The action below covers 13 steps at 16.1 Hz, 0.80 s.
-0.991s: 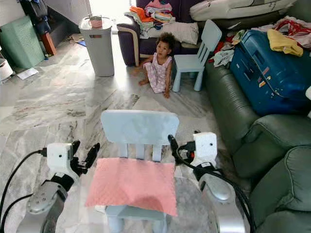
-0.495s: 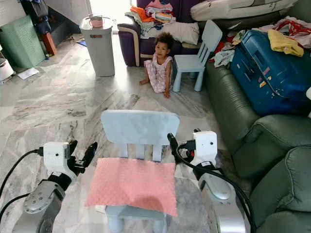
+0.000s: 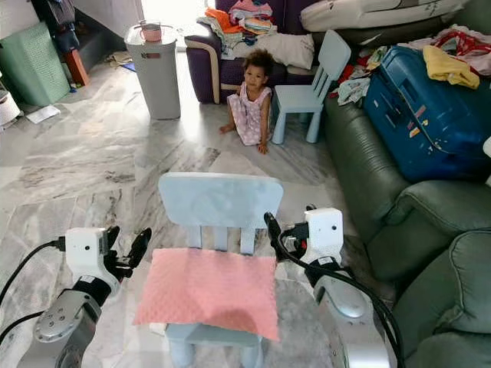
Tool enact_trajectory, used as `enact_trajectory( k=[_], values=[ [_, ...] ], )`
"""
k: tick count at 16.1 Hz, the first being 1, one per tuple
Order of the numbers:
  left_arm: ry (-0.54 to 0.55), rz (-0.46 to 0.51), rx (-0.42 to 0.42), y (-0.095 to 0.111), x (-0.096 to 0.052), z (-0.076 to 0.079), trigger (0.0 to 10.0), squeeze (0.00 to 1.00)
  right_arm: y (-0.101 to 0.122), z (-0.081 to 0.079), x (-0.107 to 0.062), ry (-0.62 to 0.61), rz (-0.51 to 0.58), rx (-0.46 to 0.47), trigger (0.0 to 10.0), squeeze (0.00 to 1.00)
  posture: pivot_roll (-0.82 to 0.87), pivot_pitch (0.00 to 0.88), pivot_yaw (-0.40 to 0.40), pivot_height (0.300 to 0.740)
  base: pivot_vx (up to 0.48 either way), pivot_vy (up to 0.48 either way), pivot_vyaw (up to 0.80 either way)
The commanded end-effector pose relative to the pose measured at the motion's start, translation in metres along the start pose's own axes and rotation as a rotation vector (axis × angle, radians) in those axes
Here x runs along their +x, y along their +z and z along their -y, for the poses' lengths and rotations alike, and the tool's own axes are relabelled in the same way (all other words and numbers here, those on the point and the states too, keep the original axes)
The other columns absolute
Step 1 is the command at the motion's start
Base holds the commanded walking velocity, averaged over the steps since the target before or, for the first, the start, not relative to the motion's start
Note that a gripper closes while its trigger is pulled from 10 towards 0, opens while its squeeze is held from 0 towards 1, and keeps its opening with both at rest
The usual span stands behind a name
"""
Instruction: Move the pillow to the sofa
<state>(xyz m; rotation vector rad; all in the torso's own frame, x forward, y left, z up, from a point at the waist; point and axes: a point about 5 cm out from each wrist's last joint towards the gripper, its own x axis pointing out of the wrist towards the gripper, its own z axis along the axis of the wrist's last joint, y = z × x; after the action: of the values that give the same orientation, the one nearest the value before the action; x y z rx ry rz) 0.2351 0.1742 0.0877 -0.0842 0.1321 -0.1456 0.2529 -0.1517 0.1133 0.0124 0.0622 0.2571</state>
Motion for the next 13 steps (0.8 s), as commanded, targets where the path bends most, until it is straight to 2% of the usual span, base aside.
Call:
enact_trajectory(
  k=[1, 7, 13],
  values=[
    [0.006, 0.001, 0.002, 0.002, -0.002, -0.001, 10.0, 0.00, 0.005, 0.000, -0.002, -0.001, 0.012, -0.002, 10.0, 0.00, -0.06, 0.056, -0.015, 0.740, 0.000, 0.000, 0.00],
    [0.012, -0.010, 0.003, 0.001, -0.008, 0.001, 10.0, 0.00, 0.004, -0.002, -0.008, 0.012, -0.001, 0.006, 10.0, 0.00, -0.06, 0.088, -0.026, 0.740, 0.000, 0.000, 0.00],
    [0.026, -0.073, -0.011, -0.008, -0.031, 0.004, 10.0, 0.00, -0.003, -0.006, -0.025, 0.043, -0.071, 0.011, 10.0, 0.00, -0.06, 0.196, -0.052, 0.740, 0.000, 0.000, 0.00]
  ],
)
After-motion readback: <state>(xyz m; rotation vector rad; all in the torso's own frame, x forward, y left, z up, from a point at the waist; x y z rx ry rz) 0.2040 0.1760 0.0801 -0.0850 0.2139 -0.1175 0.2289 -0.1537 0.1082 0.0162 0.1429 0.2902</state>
